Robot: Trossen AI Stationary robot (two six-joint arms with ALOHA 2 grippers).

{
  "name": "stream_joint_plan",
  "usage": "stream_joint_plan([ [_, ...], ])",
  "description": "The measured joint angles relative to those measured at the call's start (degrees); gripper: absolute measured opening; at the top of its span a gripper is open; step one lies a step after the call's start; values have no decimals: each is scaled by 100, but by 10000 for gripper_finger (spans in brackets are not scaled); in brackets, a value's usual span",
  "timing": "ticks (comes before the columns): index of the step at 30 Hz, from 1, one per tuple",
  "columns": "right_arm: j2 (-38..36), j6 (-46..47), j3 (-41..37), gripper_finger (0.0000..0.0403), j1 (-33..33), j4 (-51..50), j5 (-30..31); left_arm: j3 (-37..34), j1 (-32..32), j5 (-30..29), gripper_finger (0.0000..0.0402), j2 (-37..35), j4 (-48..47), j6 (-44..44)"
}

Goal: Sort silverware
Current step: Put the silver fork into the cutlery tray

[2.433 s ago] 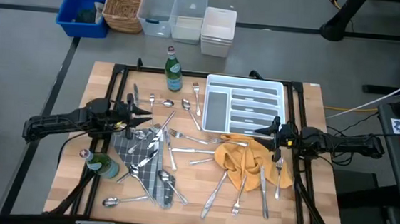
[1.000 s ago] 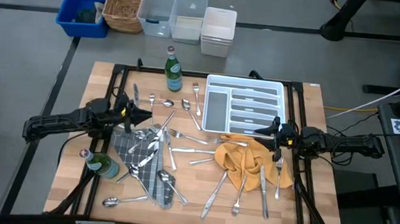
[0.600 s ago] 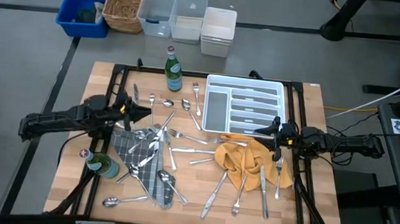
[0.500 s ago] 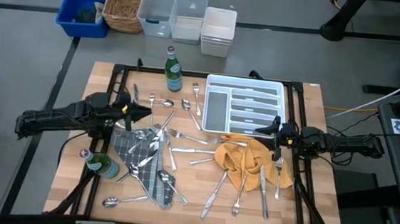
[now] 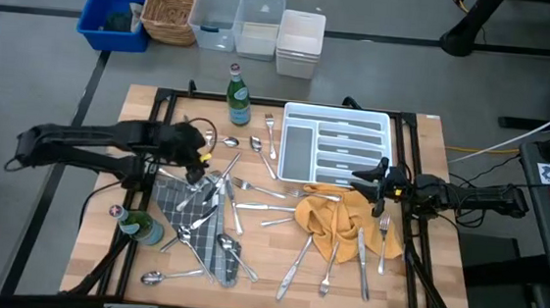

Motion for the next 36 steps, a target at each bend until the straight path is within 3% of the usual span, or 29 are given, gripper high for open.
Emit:
stream_joint_plan([
  [17,0,-2,1,175,2,-9,2,45,0,477,86,1892,-459,-288],
  [29,2,-2,1,175,2,-15,4,47,0,609,88,2046,-453,-430],
  [36,0,-2,1,175,2,-18,4,23,-80,703,148,2046,-360,-399],
])
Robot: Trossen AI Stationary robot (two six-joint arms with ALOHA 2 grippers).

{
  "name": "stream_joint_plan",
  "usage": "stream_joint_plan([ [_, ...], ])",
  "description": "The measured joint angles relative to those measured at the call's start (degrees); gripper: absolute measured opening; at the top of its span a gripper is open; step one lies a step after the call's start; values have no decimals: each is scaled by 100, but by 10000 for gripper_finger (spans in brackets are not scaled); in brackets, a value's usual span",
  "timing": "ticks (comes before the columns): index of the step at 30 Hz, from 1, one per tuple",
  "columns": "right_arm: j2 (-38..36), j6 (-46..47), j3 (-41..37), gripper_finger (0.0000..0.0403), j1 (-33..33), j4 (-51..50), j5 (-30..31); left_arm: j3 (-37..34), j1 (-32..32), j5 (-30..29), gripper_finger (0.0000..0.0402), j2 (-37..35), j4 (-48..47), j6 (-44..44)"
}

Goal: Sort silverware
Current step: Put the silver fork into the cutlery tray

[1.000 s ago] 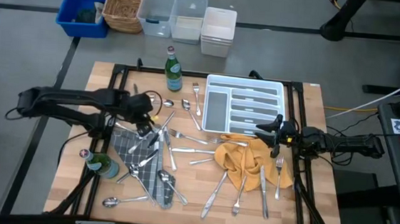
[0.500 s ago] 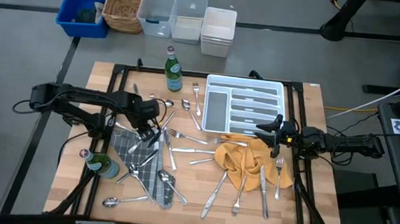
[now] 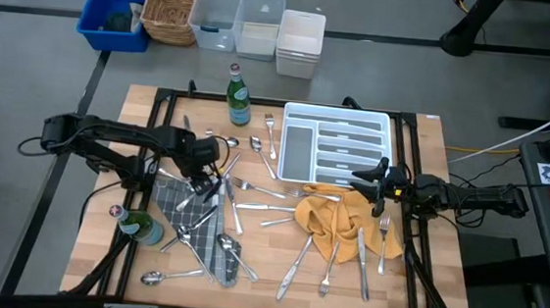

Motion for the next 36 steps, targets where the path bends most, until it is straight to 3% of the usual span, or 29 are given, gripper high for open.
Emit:
stream_joint_plan([
  [6,0,-4,-1,175,-2,-2,0,-119,-174,-14,183,0,168,-176],
  [15,0,-4,-2,175,-2,-5,0,-123,-344,-201,185,102,271,-191],
  [26,2,-2,-2,175,0,-2,0,-129,-334,-453,184,880,585,-250],
  [30,0,-2,0,175,0,-2,0,-120,-333,-491,162,1024,585,-343],
  [36,0,-2,-1,175,-1,0,0,-103,-333,-509,88,1049,563,-349],
])
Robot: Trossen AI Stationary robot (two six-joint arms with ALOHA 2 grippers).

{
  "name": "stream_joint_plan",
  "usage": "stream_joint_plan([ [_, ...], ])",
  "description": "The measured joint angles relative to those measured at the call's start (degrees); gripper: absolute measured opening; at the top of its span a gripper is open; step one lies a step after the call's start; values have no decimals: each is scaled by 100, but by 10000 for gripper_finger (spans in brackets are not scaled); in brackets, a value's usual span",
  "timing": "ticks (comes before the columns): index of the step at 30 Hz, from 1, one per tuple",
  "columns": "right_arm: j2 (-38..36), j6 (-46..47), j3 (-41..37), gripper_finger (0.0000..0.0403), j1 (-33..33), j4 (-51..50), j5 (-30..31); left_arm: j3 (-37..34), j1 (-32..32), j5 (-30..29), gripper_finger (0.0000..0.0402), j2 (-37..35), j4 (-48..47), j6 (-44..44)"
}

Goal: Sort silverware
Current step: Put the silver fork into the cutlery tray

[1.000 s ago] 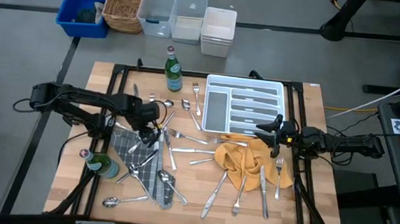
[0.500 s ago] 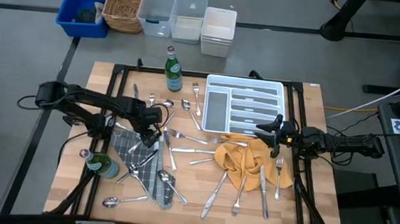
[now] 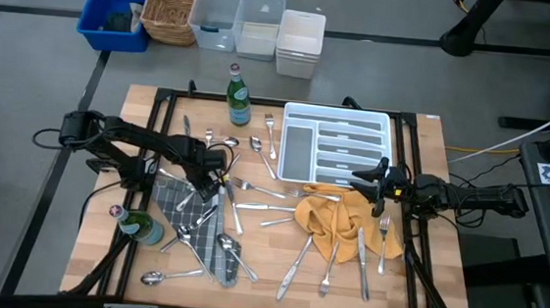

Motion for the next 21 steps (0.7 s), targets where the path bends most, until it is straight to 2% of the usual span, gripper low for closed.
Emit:
stream_joint_plan([
  [5,0,0,1,175,0,0,0,118,-2,62,27,4,-13,-29],
  [8,0,0,1,175,0,0,0,240,-4,66,6,4,-32,-26],
  [21,0,0,-1,175,1,2,-2,654,-4,134,3,4,-368,177],
])
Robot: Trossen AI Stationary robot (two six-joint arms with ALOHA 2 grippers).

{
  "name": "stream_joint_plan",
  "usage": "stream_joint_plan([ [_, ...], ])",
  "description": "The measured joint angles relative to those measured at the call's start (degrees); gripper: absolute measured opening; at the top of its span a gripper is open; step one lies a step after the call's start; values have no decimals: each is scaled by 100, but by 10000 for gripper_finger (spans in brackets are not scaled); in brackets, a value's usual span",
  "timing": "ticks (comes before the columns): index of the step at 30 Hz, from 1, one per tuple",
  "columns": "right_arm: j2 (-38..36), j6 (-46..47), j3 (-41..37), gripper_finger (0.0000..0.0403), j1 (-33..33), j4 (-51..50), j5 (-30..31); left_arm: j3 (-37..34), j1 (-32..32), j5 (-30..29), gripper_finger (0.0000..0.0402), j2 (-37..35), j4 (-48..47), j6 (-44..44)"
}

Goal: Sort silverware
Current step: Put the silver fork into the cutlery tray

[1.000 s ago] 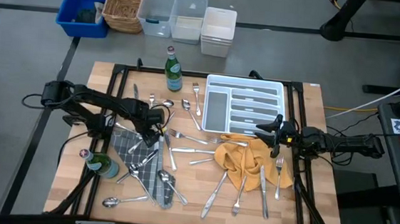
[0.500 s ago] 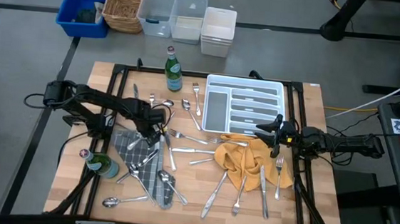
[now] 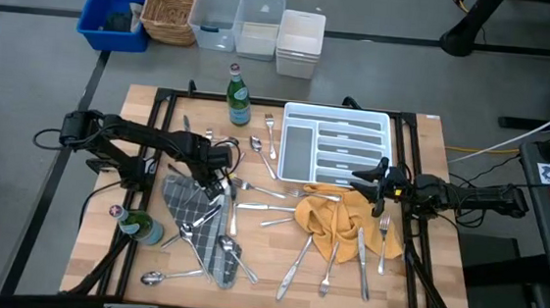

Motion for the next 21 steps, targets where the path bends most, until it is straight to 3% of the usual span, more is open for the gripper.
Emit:
stream_joint_plan([
  [12,0,0,0,175,0,0,2,0,0,-4,25,0,35,6],
  [21,0,0,1,175,-1,0,1,0,-1,-4,9,0,29,5],
])
